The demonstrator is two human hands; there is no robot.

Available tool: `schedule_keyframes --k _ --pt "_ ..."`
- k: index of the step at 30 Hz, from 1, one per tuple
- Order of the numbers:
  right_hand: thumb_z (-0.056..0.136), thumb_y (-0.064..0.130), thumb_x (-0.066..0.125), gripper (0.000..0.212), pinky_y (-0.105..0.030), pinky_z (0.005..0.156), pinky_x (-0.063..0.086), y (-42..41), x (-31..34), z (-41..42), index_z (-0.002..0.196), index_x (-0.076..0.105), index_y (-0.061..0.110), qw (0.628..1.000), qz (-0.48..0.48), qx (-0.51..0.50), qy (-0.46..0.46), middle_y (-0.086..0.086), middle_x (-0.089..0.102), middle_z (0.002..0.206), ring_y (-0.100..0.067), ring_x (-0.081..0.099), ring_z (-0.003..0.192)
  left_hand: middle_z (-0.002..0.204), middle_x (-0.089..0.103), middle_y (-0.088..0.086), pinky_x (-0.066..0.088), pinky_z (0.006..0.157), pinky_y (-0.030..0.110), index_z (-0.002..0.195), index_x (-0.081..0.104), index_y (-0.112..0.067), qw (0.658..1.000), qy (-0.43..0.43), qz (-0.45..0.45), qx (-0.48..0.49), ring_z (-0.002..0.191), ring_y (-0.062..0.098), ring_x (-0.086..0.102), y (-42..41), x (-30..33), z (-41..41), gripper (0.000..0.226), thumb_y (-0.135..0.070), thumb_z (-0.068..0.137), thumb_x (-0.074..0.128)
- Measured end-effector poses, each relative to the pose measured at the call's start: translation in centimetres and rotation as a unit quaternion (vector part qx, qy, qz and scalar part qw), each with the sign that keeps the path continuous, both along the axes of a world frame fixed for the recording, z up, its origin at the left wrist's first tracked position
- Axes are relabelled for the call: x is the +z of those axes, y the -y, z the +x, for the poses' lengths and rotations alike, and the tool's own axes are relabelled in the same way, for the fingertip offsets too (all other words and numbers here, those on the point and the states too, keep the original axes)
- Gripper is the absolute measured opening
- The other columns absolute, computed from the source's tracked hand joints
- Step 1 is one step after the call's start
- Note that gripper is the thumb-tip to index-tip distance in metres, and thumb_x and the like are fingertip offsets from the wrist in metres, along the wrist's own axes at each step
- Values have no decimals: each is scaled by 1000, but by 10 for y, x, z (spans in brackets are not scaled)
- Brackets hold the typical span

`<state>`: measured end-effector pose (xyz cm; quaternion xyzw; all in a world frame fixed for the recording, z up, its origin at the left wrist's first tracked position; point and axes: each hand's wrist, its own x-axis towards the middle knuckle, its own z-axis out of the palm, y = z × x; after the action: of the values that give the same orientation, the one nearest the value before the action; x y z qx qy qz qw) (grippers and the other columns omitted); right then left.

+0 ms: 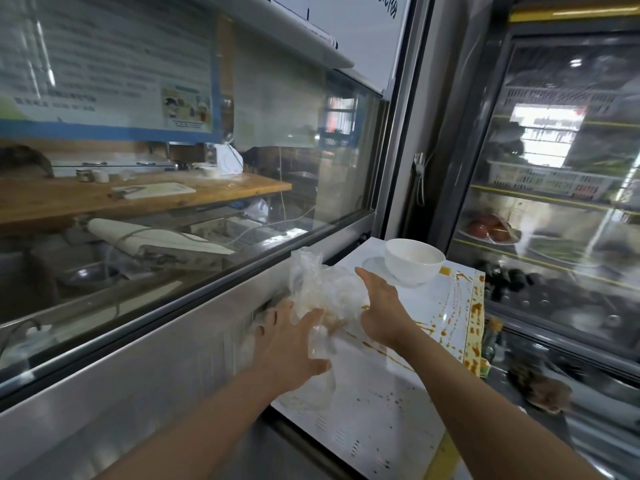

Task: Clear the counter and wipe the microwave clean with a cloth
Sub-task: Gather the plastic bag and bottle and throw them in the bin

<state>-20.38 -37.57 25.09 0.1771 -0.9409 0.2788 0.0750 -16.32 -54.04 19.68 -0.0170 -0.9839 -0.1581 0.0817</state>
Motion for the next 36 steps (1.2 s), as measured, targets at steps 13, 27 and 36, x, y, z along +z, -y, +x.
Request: schedule_keyframes --k 13,27,36 --pt "85 -1 47 71 -30 113 12 -19 -10 -1 148 19 15 1000 -12 -2 10 -5 24 153 -19 16 140 122 40 -4 36 92 33 121 37 -39 983 -158 -75 54 114 20 37 -17 -16 -11 46 -21 85 59" --pt "85 7 54 70 -35 109 21 -32 -13 5 147 22 18 999 -27 -27 38 -8 27 150 -27 22 137 113 48 -2 44 75 25 109 53 -24 984 -164 -57 39 102 16 47 -15 -2 -10 19 -16 91 51" --pt "84 12 59 74 -37 108 25 -38 11 43 147 22 22 997 -49 -26 49 -8 26 151 -27 22 136 104 55 1 38 69 28 94 60 -14 973 -226 -1 48 92 20 52 -7 22 34 10 -11 85 58"
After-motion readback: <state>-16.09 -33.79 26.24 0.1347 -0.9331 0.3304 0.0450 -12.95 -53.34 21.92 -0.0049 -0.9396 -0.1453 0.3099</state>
